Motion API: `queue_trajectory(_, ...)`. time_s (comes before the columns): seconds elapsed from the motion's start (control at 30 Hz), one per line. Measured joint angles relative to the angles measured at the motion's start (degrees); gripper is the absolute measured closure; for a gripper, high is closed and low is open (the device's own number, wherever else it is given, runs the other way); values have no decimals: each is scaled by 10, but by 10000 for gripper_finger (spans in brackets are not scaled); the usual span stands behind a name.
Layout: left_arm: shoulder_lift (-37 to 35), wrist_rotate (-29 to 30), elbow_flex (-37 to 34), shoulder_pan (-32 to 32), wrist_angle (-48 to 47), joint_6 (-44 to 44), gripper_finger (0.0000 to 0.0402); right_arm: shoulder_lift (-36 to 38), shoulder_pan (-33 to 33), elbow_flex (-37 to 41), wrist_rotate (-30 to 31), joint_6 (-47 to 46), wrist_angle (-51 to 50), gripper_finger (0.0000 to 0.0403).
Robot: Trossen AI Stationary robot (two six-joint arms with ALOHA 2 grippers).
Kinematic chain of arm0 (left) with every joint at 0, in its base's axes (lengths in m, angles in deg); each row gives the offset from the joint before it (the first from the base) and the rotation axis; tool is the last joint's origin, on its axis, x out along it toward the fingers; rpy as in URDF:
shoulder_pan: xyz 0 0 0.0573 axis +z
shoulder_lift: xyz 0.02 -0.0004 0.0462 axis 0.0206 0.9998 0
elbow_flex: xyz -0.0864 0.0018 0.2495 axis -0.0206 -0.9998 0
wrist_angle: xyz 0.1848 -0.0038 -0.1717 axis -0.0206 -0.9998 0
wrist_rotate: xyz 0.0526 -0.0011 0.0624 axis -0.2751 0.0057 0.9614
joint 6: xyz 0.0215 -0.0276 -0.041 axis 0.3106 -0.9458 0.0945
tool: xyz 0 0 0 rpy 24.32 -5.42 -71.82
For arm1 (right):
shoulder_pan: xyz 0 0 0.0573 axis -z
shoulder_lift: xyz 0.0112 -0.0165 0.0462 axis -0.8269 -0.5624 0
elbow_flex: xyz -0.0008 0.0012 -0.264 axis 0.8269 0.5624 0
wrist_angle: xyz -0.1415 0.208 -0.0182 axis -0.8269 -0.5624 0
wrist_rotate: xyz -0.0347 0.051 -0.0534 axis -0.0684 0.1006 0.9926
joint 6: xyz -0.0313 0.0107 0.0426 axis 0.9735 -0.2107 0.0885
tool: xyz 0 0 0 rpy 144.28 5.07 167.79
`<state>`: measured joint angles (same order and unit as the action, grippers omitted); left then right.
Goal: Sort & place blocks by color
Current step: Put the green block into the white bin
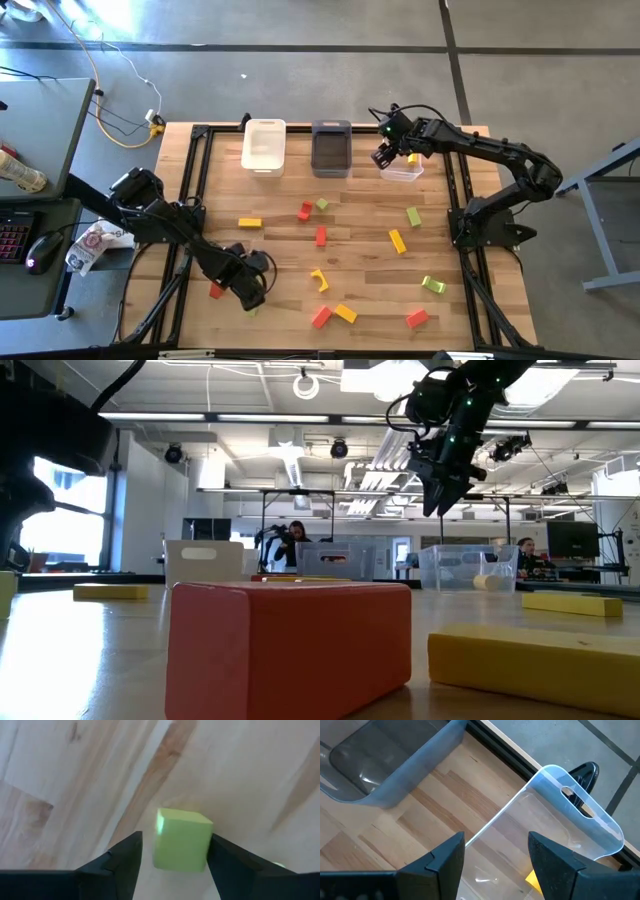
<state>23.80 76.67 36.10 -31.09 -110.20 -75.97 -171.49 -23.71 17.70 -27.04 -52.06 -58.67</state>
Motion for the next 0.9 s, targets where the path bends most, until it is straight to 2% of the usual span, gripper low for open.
queue_trajectory(0.3,12,-3,0,0,4,16,294,0,0,0,-2,0,-1,199)
queue_trajectory(0.57,9,-7,0,12,1,37,297,0,0,0,-3,15,3,199)
queue_trajectory(0.9,-14,-17,0,67,-10,109,295,0,-23,0,-7,30,4,199)
